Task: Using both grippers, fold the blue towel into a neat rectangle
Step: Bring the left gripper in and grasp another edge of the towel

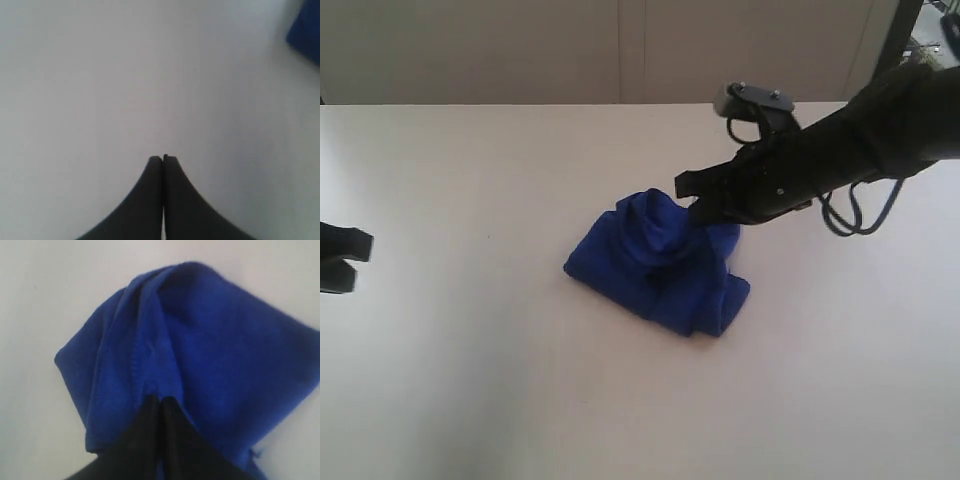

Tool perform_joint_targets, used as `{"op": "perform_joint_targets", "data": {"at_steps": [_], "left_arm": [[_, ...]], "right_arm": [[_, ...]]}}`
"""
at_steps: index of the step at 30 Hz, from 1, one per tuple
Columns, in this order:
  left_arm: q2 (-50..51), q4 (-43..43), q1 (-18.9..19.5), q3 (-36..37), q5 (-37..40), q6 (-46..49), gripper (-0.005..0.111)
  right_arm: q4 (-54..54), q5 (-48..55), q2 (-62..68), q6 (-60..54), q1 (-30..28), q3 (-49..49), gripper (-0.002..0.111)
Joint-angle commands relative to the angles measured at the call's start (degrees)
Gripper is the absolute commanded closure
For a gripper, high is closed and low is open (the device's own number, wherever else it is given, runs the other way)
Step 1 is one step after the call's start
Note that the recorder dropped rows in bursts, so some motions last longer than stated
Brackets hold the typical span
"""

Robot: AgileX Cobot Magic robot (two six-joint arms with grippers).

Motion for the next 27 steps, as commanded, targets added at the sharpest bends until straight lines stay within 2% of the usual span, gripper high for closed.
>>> {"op": "perform_joint_targets", "data": {"at_steps": [1, 3, 5, 10, 18, 27], "left_arm": [[7.55, -23.52, -4.39, -0.81, -3.62, 17.79, 0.107], [10.21, -36.16, -7.34, -1.87, -4.88, 26.22, 0.107], [12.68, -44.25, -10.12, -3.25, -5.71, 32.64, 0.107], [18.87, -56.7, -15.77, -9.52, -5.6, 39.72, 0.107], [27.43, -60.05, -20.4, -17.96, -5.21, 40.26, 0.107], [33.73, -63.69, -22.8, -21.01, -5.71, 40.26, 0.107]], "right_arm": [[3.31, 0.06, 3.38, -2.34, 2.46, 0.35, 0.108], [3.46, -0.28, 4.07, -2.44, 2.88, 0.35, 0.108], [3.46, -1.67, 4.1, -2.44, 2.88, 0.35, 0.108], [3.18, -6.69, 3.72, -1.97, 2.88, 0.35, 0.108], [3.15, -11.29, -1.14, -0.51, 0.1, 0.35, 0.108], [3.03, -10.5, -6.46, -0.62, -0.52, 0.35, 0.108]]}}
